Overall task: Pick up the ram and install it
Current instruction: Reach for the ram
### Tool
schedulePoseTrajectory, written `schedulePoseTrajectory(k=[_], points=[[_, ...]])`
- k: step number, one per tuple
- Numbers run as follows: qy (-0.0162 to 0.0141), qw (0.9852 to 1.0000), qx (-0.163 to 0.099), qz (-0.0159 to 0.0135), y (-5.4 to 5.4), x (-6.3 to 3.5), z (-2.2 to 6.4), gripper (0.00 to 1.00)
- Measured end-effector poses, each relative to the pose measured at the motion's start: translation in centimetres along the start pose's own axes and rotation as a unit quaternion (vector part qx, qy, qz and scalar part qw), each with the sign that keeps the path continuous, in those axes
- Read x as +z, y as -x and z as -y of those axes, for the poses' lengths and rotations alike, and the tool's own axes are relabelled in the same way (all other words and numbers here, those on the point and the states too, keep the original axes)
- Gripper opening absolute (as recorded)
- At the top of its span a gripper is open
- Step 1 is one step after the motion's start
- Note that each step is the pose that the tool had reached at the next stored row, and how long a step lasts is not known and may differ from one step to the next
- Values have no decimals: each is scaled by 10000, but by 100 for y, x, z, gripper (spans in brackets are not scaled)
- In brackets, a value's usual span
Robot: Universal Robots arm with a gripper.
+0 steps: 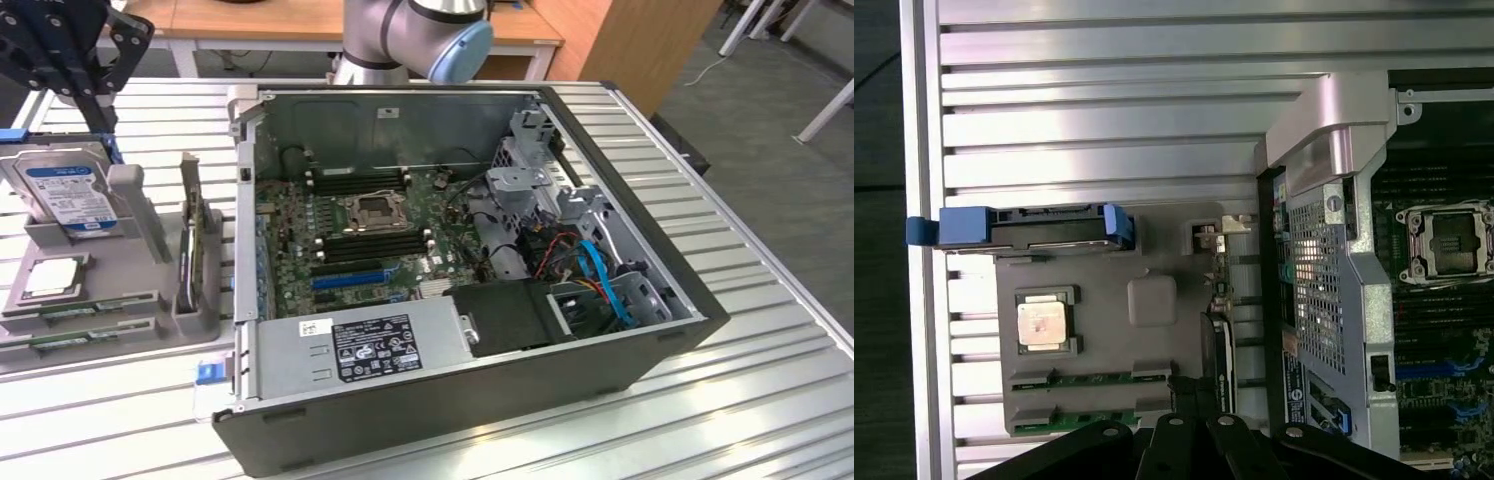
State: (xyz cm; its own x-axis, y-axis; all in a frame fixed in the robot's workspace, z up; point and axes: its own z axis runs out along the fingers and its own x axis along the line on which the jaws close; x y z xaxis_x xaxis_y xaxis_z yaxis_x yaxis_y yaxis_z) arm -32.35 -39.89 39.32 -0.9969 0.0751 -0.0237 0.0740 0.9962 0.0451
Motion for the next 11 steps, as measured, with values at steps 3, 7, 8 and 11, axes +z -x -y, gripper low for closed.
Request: schedulePoseTrajectory(k=[3,7,8,11], points=[[0,10000,1,0,-1,0,0,10],[0,10000,1,-1,-25,-1,1,10],[0,10000,1,0,-33,-1,2,10],[-1,10000,1,-1,-58,-2,4,10]])
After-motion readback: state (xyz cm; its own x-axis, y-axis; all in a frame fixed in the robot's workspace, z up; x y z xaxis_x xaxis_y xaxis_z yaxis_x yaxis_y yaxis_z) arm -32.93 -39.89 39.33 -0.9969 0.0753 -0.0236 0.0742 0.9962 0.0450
